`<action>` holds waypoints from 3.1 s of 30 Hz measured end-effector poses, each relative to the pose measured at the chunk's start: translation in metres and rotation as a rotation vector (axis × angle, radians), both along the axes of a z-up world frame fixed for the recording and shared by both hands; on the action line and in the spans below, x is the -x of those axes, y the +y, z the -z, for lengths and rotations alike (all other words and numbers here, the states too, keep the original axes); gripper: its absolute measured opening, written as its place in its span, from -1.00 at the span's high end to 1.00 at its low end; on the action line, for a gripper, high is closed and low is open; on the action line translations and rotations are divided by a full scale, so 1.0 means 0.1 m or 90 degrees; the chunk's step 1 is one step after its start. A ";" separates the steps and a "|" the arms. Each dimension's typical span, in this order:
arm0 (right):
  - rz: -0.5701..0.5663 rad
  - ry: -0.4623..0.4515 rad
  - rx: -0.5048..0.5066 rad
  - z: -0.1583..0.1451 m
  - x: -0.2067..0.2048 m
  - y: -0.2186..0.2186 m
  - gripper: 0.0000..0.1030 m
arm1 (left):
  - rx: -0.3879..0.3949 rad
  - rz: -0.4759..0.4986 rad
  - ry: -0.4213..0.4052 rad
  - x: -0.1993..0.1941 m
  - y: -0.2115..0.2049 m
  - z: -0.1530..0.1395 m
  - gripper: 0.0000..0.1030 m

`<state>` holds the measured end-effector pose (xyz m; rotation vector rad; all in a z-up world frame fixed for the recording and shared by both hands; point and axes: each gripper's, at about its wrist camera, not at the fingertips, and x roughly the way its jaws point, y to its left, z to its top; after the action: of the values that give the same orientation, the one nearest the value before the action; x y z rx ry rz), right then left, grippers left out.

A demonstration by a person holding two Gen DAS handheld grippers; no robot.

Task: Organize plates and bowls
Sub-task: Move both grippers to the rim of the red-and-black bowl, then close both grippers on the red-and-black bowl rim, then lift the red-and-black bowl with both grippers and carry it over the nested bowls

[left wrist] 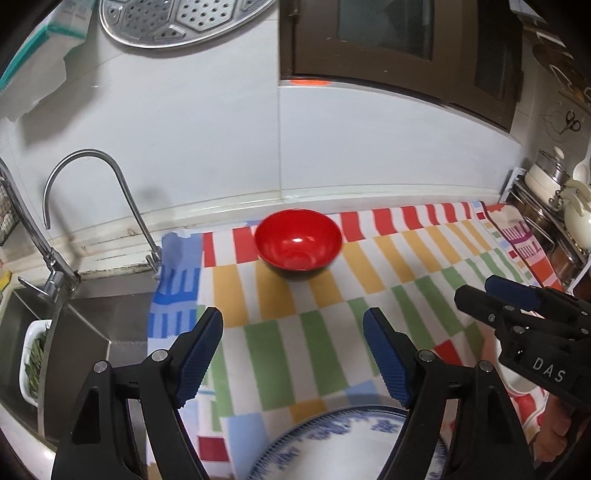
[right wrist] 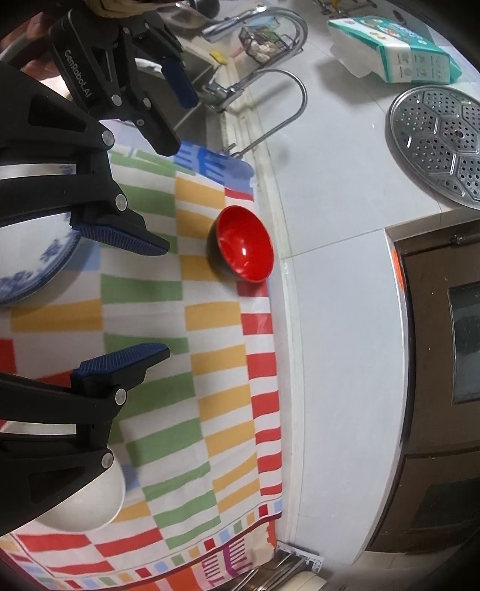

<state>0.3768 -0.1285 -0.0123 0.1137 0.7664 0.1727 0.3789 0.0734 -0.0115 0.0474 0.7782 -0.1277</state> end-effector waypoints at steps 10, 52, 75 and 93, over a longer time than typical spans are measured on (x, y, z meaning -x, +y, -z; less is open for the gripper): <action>0.012 0.000 -0.022 0.04 -0.44 0.28 0.02 | -0.007 0.001 0.025 -0.52 0.30 0.17 -0.52; 0.044 0.132 -0.051 0.85 -1.86 0.53 0.73 | -0.005 0.056 0.133 -1.91 0.14 1.08 0.68; 0.055 0.035 -0.026 0.14 -0.84 0.32 0.75 | 0.043 0.074 0.051 -1.06 0.03 0.34 0.68; 0.035 -0.025 -0.013 -0.19 0.15 -0.15 0.75 | 0.058 0.070 0.001 -0.07 -0.49 -0.10 0.68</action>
<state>0.3621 -0.1432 0.0064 0.1507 0.7216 0.1305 0.3856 0.0248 -0.0012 0.0044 0.7711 -0.2671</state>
